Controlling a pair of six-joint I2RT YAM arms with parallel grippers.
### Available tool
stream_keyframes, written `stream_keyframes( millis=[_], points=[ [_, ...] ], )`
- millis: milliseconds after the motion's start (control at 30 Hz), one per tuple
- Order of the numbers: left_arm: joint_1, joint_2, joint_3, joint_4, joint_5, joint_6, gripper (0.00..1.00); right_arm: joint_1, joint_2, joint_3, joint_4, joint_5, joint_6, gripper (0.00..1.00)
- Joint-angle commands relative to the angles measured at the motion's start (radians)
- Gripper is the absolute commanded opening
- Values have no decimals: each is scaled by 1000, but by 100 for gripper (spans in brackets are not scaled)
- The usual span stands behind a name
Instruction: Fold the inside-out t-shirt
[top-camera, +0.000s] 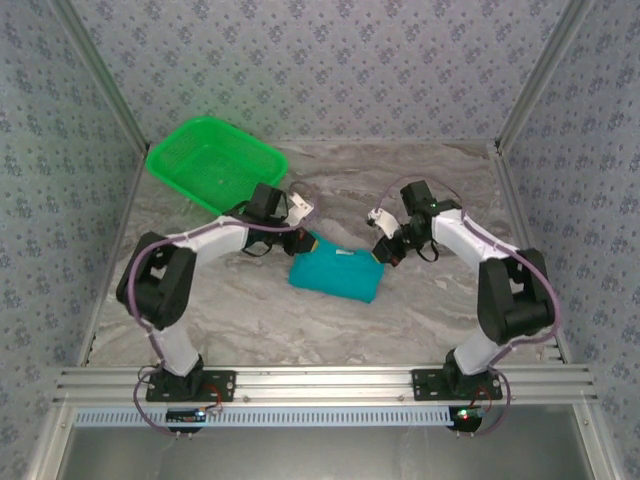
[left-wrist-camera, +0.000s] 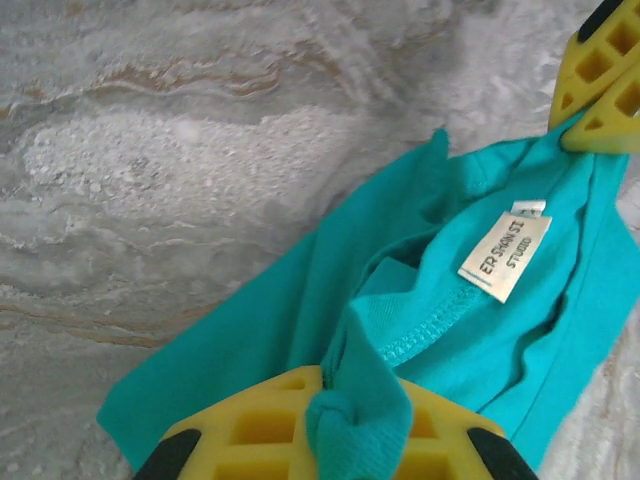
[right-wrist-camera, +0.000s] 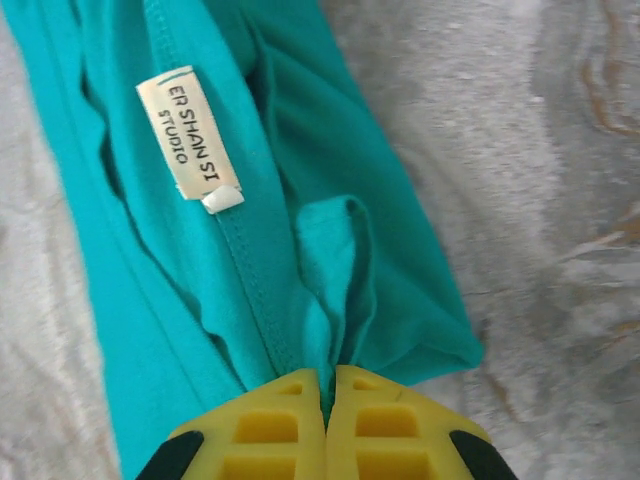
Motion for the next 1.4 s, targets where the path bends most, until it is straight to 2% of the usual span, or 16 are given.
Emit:
stream_keyframes(
  millis=[0,100,200,333,433,533,600,633,767,967,1033,1100,1133,1200,1267,1367],
  points=[
    [14,84,69,-69,-45,-80,0,-11,78,33,88,140,65,0],
    [17,149,108,-58,-84,-132,0,-12,164,73,134,238,136,0],
    [16,209,147,-68,-153,-163,0,-8,219,86,197,264,184,0],
    [22,200,81,71,-220,-226,0,0,239,86,243,325,232,0],
    [26,226,102,40,-243,-226,2,3,238,142,204,375,262,0],
    [25,233,93,40,-222,-227,2,7,225,145,214,405,268,0],
    [24,222,71,65,-213,-237,2,12,211,151,215,408,292,19],
    [23,220,70,65,-203,-238,2,16,202,157,213,414,306,23],
    [-3,229,78,21,-198,-201,2,31,138,117,255,453,409,32],
    [-36,265,92,-6,-208,-190,2,66,-124,-92,434,473,557,49],
    [-36,255,75,21,-205,-210,3,82,-184,-134,472,503,618,51],
    [-35,243,62,32,-208,-218,3,127,-204,-145,501,525,684,57],
    [-34,239,58,29,-212,-222,4,163,-198,-143,532,492,696,58],
    [-31,230,43,41,-211,-234,8,227,-172,-144,630,415,714,57],
    [-21,224,37,42,-199,-245,17,269,-133,-156,720,394,779,55],
    [2,189,30,43,-169,-266,31,298,-68,-186,785,456,841,53]
  ],
)
